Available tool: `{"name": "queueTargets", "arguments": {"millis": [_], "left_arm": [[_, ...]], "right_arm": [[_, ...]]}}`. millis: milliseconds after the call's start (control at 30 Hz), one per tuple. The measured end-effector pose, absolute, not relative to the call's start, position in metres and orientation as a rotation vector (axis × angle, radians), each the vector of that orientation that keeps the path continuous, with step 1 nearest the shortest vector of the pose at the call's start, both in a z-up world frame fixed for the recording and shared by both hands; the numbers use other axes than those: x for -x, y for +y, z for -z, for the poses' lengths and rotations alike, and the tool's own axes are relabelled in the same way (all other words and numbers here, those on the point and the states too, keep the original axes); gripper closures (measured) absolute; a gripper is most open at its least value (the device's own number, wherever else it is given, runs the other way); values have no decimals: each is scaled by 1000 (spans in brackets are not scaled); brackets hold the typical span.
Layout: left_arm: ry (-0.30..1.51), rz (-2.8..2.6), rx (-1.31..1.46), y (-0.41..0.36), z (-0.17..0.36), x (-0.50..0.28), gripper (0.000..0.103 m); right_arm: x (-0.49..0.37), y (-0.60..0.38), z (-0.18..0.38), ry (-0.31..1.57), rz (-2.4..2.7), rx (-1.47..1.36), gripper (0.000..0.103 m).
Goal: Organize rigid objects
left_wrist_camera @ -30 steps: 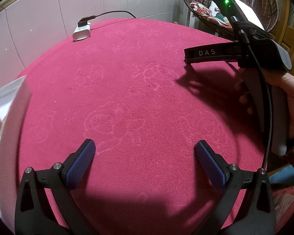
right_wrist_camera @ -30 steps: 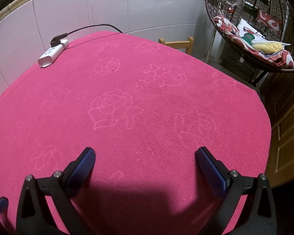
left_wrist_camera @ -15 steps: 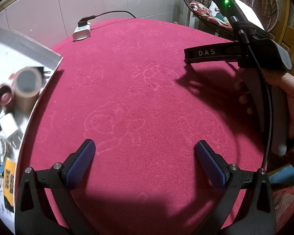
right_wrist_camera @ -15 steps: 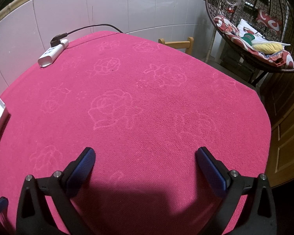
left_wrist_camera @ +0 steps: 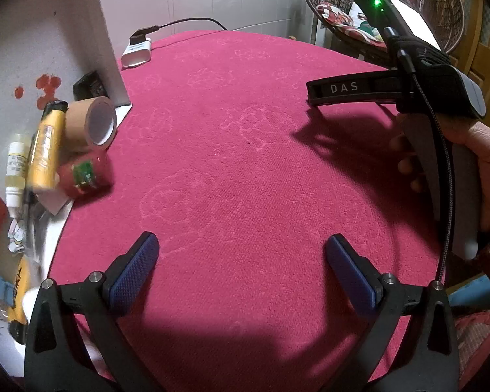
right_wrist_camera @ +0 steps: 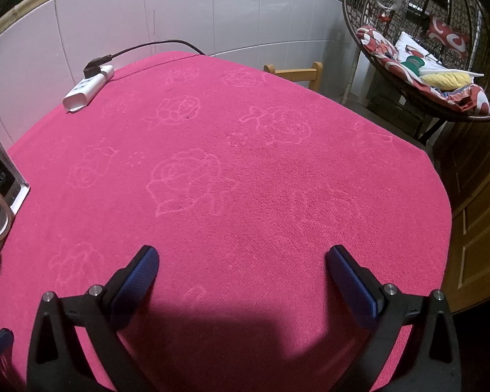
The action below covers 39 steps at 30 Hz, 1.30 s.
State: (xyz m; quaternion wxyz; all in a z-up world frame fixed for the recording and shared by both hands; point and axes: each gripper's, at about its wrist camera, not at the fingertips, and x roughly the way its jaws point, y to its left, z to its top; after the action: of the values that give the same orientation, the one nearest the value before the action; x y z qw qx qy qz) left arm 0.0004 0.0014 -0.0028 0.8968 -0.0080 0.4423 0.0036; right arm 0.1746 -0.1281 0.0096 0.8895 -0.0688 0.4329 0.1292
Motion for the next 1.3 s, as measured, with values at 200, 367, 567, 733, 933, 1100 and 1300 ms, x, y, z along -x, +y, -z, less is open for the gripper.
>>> {"name": "queueTargets", "arguments": {"millis": [200,367,567,733,933,1100,1300], "left_arm": [[916,-8,16,0,1,-2,0],[916,-8,16,0,0,0,0],[916,-8,16,-1,0,0,0],[916,-8,15,-1,1,-1,0],[915,-9,16,-1,2,0,0],[915,-8,16,-1,2,0,0],[915,-9,16,-1,2,0,0]], "right_arm": [[-175,-128,-10,899,-268,143,0],[-175,-128,-10,899,-269,143,0],[-175,-129,-9,899,-268,144,0],[-175,-129,-8,899,-267,144,0],[-174,-129,-9,898,-265,144,0],[-174,-128,-9,898,-263,143,0],[-174,-128,-9,899,-251,135,0]]}}
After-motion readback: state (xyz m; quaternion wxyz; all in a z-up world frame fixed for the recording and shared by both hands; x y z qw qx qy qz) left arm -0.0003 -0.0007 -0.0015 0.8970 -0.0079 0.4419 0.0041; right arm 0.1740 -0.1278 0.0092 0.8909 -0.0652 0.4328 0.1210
